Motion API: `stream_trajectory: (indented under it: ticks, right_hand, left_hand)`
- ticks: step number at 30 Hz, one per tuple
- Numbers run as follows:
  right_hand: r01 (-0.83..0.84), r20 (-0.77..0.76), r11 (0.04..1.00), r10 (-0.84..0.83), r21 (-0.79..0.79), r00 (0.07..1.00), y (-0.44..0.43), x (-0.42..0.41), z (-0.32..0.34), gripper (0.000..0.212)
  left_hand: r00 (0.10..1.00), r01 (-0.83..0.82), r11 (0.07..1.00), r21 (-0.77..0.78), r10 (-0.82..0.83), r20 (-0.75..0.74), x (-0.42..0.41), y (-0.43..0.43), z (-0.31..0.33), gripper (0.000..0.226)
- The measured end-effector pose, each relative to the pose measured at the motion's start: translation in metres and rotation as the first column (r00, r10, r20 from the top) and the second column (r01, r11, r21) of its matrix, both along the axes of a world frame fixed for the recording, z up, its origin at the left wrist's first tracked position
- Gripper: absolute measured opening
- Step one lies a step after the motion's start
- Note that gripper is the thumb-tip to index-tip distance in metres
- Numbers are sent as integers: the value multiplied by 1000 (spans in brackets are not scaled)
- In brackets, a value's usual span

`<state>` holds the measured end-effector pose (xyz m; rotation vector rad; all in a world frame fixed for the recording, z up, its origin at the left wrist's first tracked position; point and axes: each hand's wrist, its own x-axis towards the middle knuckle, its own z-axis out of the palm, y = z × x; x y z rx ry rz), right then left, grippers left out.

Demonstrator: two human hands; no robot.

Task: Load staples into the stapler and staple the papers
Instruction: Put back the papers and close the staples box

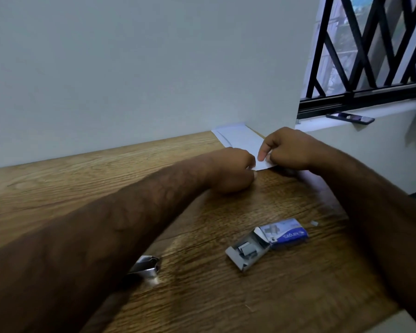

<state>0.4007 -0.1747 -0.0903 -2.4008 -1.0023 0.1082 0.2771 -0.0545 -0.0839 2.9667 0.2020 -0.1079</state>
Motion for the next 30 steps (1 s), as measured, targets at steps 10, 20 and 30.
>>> stream_trajectory:
  ticks: [10, 20, 30]
  right_hand:
    - [15, 13, 998, -16, 59, 1000, 4, 1, -8, 34]
    - [-74, 172, 987, 48, 145, 984, 3, -13, 1, 26]
    - [-258, 72, 949, 248, 180, 966, 1, -47, 6, 14]
  left_hand:
    - [1000, -11, 1000, 22, 11, -7, 0, 4, -1, 47]
    - [997, 37, 998, -55, -33, 69, -60, 1, 13, 37]
    - [999, 20, 990, -136, -13, 48, -157, -5, 12, 34]
